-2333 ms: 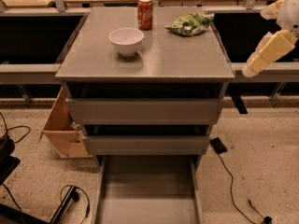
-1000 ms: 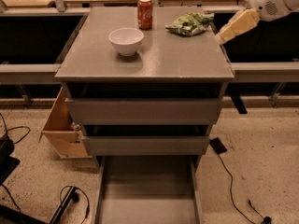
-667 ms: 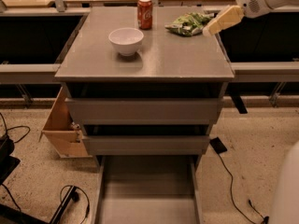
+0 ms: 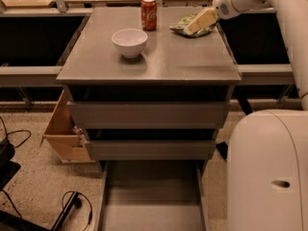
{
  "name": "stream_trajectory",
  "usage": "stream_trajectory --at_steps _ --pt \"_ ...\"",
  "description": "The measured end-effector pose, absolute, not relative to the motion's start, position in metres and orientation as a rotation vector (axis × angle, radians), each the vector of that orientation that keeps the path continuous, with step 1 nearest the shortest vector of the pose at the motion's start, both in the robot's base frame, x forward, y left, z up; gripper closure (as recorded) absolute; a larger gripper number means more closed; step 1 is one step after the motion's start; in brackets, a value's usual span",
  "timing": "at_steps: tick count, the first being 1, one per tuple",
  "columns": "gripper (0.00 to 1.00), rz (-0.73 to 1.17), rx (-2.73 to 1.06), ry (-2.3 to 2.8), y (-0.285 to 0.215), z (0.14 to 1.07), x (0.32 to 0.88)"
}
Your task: Place green jalapeno chip bag into bottom drawer
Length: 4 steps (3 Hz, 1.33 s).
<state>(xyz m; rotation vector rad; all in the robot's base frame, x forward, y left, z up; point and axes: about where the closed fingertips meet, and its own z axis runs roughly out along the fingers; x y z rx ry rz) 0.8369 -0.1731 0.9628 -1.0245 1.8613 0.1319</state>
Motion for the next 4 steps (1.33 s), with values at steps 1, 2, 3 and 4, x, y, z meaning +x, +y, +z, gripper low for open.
stream_trajectory --at_steps 1,2,3,4 --pt "0.00 0.135 -1.013 1.858 -0.169 0.956 0.846" --pt "0.00 0.098 -0.996 1.832 -0.143 0.939 0.888" --pt "0.00 0.073 -0.989 1.821 -0.127 0.926 0.910" --pt "0.00 0.038 -0.956 1.850 -0.126 0.909 0.926"
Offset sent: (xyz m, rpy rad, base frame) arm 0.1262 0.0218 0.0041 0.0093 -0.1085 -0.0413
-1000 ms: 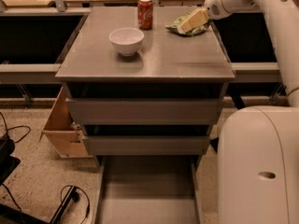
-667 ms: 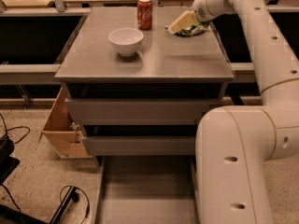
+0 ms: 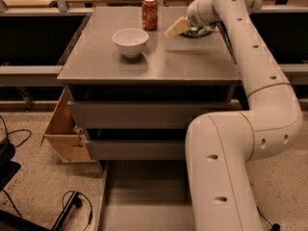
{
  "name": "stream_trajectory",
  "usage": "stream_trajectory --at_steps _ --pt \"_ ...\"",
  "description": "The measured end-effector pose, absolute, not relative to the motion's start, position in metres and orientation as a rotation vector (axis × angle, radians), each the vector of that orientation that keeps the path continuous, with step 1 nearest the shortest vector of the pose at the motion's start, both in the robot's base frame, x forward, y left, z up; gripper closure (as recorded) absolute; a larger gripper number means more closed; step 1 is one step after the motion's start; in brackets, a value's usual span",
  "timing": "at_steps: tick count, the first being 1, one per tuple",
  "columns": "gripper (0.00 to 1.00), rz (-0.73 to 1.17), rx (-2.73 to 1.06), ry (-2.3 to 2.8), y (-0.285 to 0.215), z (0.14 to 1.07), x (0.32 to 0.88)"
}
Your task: Place green jalapeno chip bag into bottom drawer
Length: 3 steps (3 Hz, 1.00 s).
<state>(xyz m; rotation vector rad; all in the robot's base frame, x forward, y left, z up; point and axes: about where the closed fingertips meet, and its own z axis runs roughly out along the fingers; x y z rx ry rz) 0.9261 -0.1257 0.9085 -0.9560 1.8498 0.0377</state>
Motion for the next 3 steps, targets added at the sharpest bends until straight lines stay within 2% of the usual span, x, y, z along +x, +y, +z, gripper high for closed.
stream_trajectory --at_steps 1,2,3 --pt "0.17 0.019 -0.879 1.888 -0.1411 0.8988 0.9350" --pt "0.48 0.025 -0.872 1.893 -0.1400 0.8977 0.9354" --pt "0.72 0.025 -0.872 1.893 -0.1400 0.8976 0.9354"
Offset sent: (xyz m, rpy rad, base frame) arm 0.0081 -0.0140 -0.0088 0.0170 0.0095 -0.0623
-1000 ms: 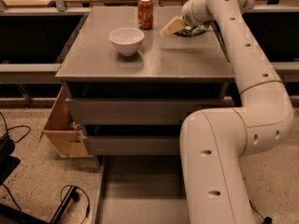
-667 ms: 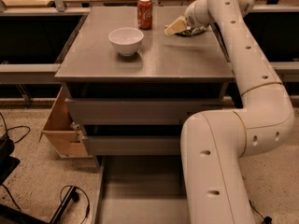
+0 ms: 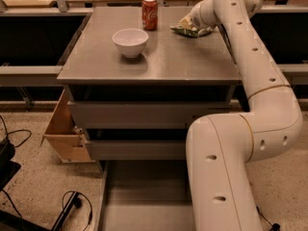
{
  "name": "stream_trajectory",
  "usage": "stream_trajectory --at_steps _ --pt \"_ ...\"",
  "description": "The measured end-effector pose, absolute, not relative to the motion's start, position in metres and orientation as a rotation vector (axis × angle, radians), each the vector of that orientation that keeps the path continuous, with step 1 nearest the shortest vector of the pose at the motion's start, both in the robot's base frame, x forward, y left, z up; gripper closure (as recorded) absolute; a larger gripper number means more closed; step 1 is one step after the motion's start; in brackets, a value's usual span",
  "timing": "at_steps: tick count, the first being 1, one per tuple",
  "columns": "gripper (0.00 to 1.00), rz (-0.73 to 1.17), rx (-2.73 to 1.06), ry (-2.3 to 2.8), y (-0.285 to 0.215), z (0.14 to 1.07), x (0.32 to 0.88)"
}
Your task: Place green jalapeno chip bag into bottom drawer
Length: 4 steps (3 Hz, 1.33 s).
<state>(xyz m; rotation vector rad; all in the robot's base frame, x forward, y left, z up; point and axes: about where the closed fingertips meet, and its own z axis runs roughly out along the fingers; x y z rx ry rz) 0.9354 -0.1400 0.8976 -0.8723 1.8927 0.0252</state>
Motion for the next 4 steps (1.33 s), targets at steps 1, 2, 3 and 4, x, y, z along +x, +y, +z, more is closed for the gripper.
stream_trajectory --at_steps 1,2,3,4 --pt "1.00 0.025 -0.872 1.893 -0.1400 0.8976 0.9354" --pt "1.00 0.025 -0.872 1.893 -0.1399 0.8976 0.9354" --pt "0.81 0.025 -0.872 1.893 -0.1400 0.8976 0.9354" --pt "0.58 -0.037 -0.851 1.910 -0.1471 0.9005 0.9407"
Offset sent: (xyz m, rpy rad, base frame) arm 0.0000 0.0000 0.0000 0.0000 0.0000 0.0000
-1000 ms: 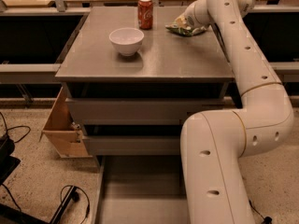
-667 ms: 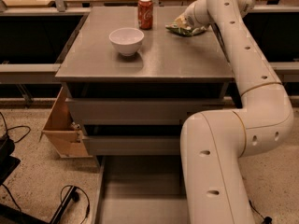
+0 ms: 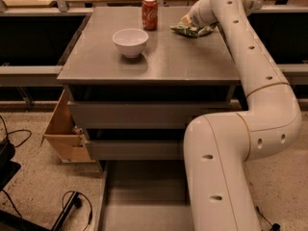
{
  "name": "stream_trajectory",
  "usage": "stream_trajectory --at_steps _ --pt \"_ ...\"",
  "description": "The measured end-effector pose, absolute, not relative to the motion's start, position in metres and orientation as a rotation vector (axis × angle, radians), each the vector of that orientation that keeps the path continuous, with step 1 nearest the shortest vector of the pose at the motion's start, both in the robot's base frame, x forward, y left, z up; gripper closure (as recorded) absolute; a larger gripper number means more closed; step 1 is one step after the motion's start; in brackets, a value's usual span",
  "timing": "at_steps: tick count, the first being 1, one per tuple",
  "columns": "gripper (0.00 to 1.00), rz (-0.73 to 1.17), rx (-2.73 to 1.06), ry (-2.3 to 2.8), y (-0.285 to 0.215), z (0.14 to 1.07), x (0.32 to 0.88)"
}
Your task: Place green jalapeno chip bag into bottom drawer
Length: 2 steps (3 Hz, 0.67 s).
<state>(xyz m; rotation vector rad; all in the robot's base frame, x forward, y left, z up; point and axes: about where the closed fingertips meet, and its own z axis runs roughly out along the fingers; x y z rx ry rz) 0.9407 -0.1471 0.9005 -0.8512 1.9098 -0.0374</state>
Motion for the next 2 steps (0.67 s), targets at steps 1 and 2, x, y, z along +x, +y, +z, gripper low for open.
stream_trajectory --at_steps 1,2 --pt "0.27 -0.173 -0.751 1.957 -0.172 0.906 0.952" --pt "0.04 -0.226 -0.688 1.999 -0.186 0.903 0.955"
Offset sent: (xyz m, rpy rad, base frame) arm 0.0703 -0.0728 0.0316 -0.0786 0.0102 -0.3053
